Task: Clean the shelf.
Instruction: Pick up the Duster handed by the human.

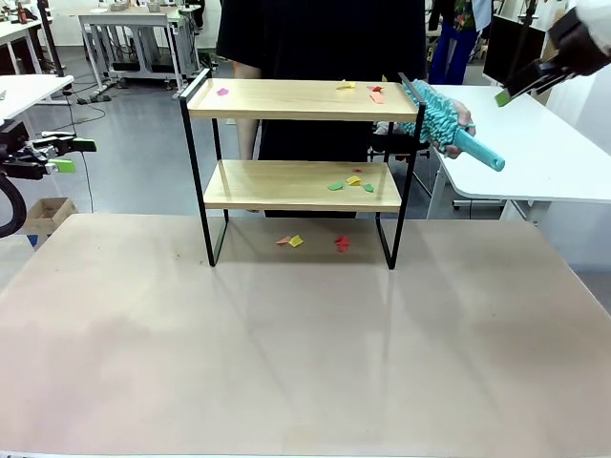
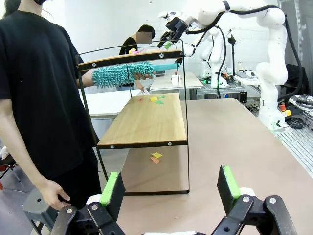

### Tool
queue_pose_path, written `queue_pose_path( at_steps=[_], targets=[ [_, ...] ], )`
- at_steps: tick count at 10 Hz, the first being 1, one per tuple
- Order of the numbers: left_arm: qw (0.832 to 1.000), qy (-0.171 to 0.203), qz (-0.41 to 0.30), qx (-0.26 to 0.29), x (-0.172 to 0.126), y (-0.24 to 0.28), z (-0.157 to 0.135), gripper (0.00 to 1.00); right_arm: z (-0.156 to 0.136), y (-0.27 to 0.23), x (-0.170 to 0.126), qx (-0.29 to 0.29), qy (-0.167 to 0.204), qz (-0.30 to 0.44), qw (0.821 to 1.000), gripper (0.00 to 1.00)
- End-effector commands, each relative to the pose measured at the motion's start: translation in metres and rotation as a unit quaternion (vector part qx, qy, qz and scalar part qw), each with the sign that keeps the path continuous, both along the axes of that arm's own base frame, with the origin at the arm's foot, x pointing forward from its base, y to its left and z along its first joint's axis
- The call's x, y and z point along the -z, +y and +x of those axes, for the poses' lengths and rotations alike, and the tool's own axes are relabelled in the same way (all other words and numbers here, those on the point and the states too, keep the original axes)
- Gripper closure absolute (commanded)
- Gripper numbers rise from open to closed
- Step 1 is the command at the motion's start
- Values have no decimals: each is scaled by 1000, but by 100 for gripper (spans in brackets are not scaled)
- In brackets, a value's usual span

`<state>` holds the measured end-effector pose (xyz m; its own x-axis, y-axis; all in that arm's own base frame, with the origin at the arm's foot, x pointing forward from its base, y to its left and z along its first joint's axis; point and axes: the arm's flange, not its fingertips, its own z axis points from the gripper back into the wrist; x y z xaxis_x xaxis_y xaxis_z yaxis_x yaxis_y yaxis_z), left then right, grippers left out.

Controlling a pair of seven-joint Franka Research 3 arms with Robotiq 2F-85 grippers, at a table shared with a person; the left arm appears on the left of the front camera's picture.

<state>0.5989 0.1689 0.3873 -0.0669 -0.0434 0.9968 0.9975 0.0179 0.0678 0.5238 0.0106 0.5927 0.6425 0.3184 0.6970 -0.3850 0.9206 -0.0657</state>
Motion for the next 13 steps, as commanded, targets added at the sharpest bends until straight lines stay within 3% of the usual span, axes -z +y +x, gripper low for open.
queue_pose_path(
  at_steps=[1, 5, 13],
  targets=[
    [1000, -5, 2, 2, -2, 0, -1, 0, -9, 21, 12, 48, 11, -6, 999, 0],
    [1000, -5, 2, 2, -2, 0, -1, 0, -18, 38, 37, 43, 35, -2, 998, 0],
    [1000, -5, 2, 2, -2, 0, -1, 0, -6, 49, 71, 43, 75, -13, 996, 0]
  ],
)
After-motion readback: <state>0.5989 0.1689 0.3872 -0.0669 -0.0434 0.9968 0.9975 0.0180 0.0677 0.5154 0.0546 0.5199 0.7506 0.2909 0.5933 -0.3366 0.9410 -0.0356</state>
